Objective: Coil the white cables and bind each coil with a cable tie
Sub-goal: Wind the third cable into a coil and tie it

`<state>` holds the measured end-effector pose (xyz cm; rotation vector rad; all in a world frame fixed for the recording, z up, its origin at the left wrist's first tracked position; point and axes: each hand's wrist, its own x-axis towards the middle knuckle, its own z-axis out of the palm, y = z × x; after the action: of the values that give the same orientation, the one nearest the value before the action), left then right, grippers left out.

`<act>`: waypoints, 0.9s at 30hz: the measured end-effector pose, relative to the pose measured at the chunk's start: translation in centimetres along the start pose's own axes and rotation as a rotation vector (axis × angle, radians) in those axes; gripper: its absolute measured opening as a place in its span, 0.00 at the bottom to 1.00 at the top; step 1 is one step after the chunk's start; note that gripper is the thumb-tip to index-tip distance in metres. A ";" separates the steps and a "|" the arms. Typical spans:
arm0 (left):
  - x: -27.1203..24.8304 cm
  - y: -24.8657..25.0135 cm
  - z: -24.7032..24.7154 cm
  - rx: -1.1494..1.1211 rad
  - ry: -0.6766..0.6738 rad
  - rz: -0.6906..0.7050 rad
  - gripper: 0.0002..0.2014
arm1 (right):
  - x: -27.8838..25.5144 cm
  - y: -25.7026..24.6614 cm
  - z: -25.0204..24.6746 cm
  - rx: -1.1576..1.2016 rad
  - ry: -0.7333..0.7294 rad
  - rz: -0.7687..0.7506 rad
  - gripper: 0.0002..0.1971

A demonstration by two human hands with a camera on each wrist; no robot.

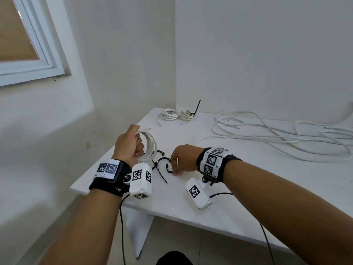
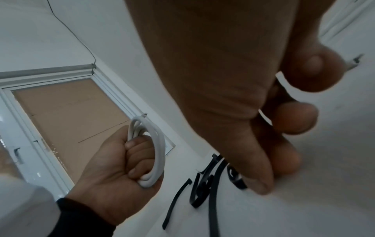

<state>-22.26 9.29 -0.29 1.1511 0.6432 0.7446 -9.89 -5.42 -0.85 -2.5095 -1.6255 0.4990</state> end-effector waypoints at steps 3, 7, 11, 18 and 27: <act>-0.3 -0.2 1.1 -0.014 -0.002 -0.016 0.23 | -1.0 1.3 -0.7 0.035 0.029 0.008 0.05; -0.5 -0.5 2.8 -0.015 -0.024 -0.027 0.23 | -3.6 4.9 -2.5 0.220 0.139 0.028 0.02; -1.0 -1.2 6.3 -0.002 -0.072 -0.047 0.24 | -6.9 10.0 -3.5 0.511 0.273 0.101 0.04; -2.6 -4.1 16.2 0.062 -0.242 -0.103 0.23 | -10.6 18.1 -2.5 0.767 0.442 0.294 0.07; -5.0 -7.1 26.3 0.342 -0.573 -0.123 0.23 | -14.1 25.1 -2.0 0.661 0.642 0.424 0.08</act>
<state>-3.49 -11.07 0.73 1.5405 0.3544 0.1756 7.28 -28.56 -2.67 -2.1458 -0.5735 0.1750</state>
